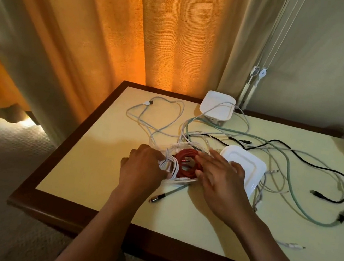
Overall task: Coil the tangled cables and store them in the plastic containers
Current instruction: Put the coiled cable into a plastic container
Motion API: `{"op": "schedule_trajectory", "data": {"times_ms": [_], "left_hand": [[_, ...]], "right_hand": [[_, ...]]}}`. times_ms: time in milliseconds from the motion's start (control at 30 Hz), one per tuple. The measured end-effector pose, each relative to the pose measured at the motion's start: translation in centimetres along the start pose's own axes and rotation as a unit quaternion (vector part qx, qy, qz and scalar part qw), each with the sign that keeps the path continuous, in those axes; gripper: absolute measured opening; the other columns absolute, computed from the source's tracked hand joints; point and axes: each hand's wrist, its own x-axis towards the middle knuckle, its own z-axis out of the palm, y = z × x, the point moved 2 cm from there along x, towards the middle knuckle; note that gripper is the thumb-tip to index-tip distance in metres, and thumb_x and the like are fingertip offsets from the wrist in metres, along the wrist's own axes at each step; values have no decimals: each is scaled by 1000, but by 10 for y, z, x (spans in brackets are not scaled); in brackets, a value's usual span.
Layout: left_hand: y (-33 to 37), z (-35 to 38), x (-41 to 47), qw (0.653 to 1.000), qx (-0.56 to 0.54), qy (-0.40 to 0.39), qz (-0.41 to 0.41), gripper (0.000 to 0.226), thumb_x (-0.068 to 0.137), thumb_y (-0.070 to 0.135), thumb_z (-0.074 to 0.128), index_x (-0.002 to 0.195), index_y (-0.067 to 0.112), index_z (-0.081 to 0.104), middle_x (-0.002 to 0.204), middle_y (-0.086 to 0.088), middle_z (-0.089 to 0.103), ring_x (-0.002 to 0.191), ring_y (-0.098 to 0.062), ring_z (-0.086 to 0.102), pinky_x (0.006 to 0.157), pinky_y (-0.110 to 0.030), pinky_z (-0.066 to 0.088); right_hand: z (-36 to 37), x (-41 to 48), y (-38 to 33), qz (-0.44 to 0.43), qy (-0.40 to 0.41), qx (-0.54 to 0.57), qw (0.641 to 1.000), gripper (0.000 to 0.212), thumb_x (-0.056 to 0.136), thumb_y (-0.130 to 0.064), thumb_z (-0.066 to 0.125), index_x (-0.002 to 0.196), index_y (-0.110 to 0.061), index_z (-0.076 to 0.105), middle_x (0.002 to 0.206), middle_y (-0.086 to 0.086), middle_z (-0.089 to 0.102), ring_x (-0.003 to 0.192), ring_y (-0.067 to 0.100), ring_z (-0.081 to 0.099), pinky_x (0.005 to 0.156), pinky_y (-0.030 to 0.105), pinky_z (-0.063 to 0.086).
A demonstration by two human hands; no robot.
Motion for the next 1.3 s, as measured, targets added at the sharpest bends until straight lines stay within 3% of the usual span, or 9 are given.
{"op": "schedule_trajectory", "data": {"times_ms": [167,267,367,533,700,833,1000,1133,1300], "left_hand": [[-11,-19,-7,990,-137,39,18,44,83,44,82,123,26,71,138,4,60,123,-17,57,97,-35,46],[-7,-27,-8,980,-170,98,43,29,89,36,78,116,26,73,132,5,63,108,-8,55,84,-24,42],[0,-29,-8,961,-214,161,70,12,94,23,74,105,28,75,117,11,67,96,-1,56,74,-7,38],[16,-24,-13,934,-309,163,77,15,96,20,71,97,34,76,98,21,70,91,10,63,76,-14,51],[43,-20,-21,892,-449,40,35,14,97,31,69,102,21,78,84,3,78,75,-4,72,59,-14,54],[58,-21,-27,835,-547,-65,1,31,95,42,68,98,13,77,89,-12,79,91,-31,76,84,-43,61],[53,-26,-28,798,-597,-77,-18,18,98,9,64,104,-6,73,81,-18,76,66,-25,74,58,-27,58],[30,-31,-12,818,-571,-12,-71,15,98,3,62,103,11,74,86,-2,78,85,-23,76,74,-36,64],[0,-34,0,856,-509,46,-83,16,96,7,68,109,10,77,96,-1,77,87,-18,75,76,-34,63]], "right_hand": [[-33,2,26,148,182,-67,970,47,87,-25,74,132,-20,61,133,8,61,124,35,52,95,49,37],[-44,0,52,325,117,-125,930,62,86,-45,72,135,-12,54,132,20,52,124,41,45,96,49,37],[-45,-3,70,380,38,-90,920,61,85,-58,70,125,-13,60,124,16,59,119,38,51,92,45,36],[-61,-2,62,304,174,-5,937,49,78,-44,83,114,-16,66,110,10,67,104,38,59,84,41,37],[-71,-9,27,50,329,66,941,30,82,-15,83,107,-10,69,96,5,67,82,18,56,71,22,35],[-46,-18,2,-112,293,13,949,25,83,-4,78,106,-7,71,97,9,67,88,28,62,73,34,50],[-22,-14,-2,-197,159,36,967,25,91,-20,74,116,-14,74,119,1,71,109,23,65,89,42,56],[-18,-15,1,-193,124,53,972,27,97,-28,62,121,-20,73,132,-6,67,126,13,57,105,40,47],[-19,-1,11,-6,165,104,981,37,98,-32,60,131,-18,67,135,1,63,128,20,55,107,37,44]]}}
